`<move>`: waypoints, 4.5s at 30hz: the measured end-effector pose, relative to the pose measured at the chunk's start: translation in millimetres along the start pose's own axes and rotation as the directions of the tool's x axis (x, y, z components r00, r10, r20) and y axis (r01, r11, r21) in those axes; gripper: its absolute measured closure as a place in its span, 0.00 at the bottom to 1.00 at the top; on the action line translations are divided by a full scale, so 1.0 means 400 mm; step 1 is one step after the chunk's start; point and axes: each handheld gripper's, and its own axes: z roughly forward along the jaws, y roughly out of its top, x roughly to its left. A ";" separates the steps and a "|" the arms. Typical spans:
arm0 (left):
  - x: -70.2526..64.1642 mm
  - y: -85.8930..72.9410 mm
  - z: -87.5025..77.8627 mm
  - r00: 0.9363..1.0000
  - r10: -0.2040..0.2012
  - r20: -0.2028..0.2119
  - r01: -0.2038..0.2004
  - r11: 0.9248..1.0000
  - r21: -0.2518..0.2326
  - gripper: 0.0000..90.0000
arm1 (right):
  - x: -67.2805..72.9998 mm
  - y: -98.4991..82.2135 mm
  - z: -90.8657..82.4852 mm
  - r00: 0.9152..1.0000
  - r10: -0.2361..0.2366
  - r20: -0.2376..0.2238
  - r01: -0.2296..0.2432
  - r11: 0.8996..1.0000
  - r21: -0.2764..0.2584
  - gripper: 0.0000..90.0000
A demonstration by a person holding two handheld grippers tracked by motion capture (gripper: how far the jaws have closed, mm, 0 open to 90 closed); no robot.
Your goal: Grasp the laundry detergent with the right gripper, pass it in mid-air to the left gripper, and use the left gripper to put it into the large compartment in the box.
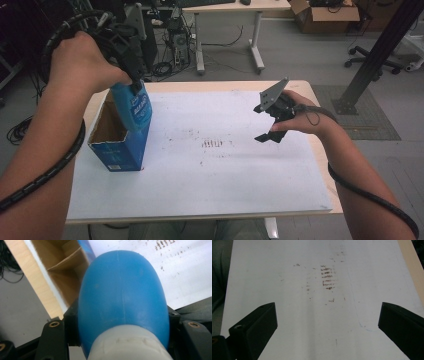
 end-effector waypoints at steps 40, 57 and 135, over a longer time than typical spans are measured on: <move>0.176 -0.028 0.007 0.969 -0.246 0.007 0.246 0.969 0.012 0.42 | -0.029 0.039 -0.037 0.996 -0.025 -0.081 0.036 0.990 0.134 0.03; 0.194 -0.026 0.070 0.965 -0.261 0.016 0.260 0.965 0.020 0.42 | -0.019 0.030 -0.053 0.993 -0.008 -0.121 0.026 0.988 0.154 0.04; 0.179 -0.038 0.456 0.973 -0.232 0.003 0.231 0.970 0.078 0.42 | 0.001 0.008 -0.020 0.990 0.003 -0.139 0.016 0.990 0.138 0.04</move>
